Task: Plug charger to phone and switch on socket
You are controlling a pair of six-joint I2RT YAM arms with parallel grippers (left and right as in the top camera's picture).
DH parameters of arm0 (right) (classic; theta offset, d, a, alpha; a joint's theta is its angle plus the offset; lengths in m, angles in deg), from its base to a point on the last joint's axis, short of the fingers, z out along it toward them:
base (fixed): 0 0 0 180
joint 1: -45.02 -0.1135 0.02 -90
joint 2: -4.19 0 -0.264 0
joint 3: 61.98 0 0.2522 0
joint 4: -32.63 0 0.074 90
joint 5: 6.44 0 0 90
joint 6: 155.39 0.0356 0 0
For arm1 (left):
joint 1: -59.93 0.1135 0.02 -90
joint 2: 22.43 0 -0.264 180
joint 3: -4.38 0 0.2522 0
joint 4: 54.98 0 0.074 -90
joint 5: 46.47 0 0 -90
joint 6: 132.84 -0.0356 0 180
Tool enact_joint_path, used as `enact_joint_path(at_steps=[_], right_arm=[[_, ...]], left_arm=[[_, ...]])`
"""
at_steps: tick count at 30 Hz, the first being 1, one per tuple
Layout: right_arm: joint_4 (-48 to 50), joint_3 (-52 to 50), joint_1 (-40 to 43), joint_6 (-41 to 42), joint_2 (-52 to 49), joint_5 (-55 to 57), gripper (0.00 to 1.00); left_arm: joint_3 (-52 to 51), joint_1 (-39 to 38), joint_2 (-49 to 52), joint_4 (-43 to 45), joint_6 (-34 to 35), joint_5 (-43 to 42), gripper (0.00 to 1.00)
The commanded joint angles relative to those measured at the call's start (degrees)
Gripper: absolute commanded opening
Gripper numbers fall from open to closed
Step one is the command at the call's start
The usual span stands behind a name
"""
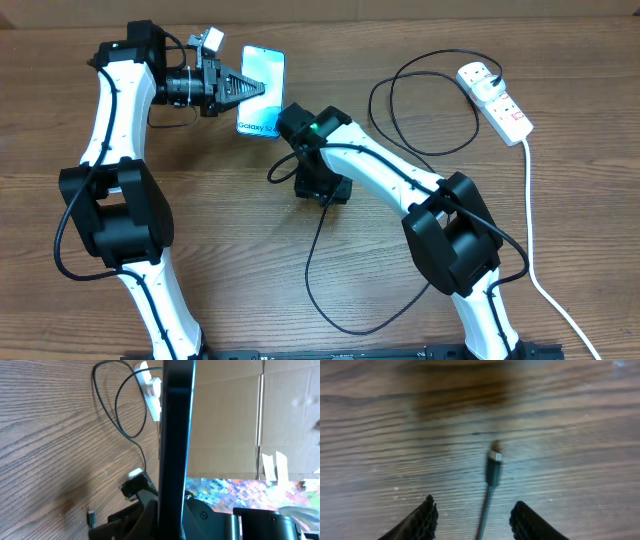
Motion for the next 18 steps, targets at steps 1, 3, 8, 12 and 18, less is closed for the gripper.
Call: enact_joint_path(at_steps=[1, 3, 8, 12, 18], right_arm=[[0.07, -0.5, -0.31, 2.97, -0.07, 2.95, 0.41], [0.07, -0.55, -0.33, 2.97, -0.2, 2.93, 0.41], [0.83, -1.53, -0.98, 2.97, -0.35, 2.93, 0.41], [1.66, -1.88, -1.01, 3.72, -0.35, 2.91, 0.4], [2.21, -1.9, -1.14, 3.8, -0.61, 2.86, 0.4]], left_arm=[[1.75, -0.7, -1.03, -0.35, 0.85, -3.93, 0.04], [1.75, -0.68, -1.03, -0.35, 0.85, -3.93, 0.04], [1.75, 0.57, -1.03, 1.14, 1.95, -3.93, 0.04], [1.75, 3.67, -1.03, 3.28, 6.14, -3.82, 0.04], [1.75, 9.73, -1.03, 2.51, 9.16, 5.97, 0.04]])
